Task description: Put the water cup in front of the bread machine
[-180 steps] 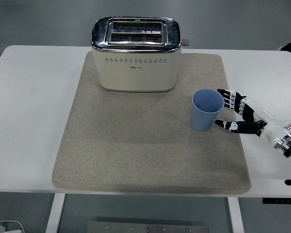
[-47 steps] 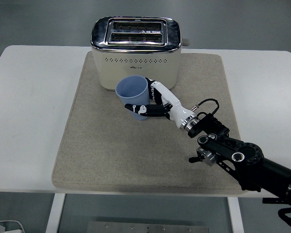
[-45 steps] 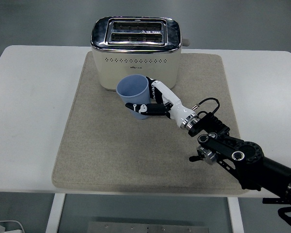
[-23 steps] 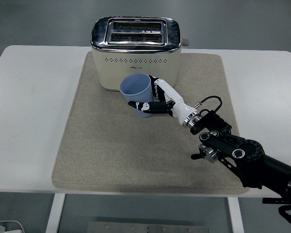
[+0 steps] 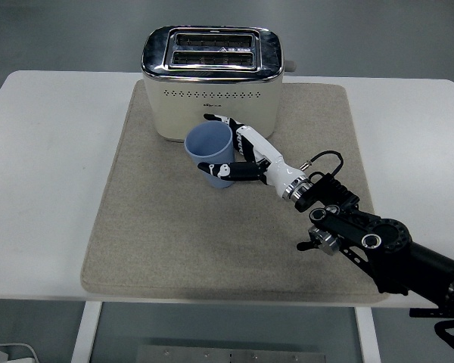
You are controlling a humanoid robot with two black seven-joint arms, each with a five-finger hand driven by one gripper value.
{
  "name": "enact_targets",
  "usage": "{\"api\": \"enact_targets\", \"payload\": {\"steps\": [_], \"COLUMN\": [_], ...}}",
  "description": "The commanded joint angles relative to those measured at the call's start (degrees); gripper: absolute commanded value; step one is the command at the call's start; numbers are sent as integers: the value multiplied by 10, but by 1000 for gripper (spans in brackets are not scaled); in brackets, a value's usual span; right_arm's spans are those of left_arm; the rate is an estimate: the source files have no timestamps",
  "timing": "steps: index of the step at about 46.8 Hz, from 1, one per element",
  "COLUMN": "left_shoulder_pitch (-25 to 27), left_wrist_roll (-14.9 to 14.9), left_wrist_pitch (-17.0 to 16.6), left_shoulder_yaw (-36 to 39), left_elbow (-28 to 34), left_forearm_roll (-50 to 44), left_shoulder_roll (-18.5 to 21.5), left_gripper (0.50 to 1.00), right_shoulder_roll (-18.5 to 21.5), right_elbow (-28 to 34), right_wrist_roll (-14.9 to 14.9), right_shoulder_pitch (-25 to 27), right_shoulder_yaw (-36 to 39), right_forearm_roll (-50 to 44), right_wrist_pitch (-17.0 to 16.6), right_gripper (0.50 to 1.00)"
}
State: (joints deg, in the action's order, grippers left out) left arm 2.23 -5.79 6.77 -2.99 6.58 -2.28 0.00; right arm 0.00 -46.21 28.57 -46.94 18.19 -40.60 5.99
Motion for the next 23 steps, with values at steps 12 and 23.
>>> {"api": "enact_targets", "payload": {"steps": [12, 23], "left_shoulder_pitch": [0, 0], "left_wrist_roll": [0, 0], "left_wrist_pitch": [0, 0], "left_shoulder_yaw": [0, 0], "left_elbow": [0, 0], "left_forearm_roll": [0, 0], "left_shoulder_roll": [0, 0], "left_gripper": [1000, 1000], "right_shoulder_roll": [0, 0], "right_elbow": [0, -5], "right_wrist_roll": [0, 0], "right_shoulder_pitch": [-2, -11], "right_shoulder_yaw": [-1, 1], "right_forearm_roll": [0, 0], "right_wrist_pitch": [0, -12], "right_gripper": [911, 911]}}
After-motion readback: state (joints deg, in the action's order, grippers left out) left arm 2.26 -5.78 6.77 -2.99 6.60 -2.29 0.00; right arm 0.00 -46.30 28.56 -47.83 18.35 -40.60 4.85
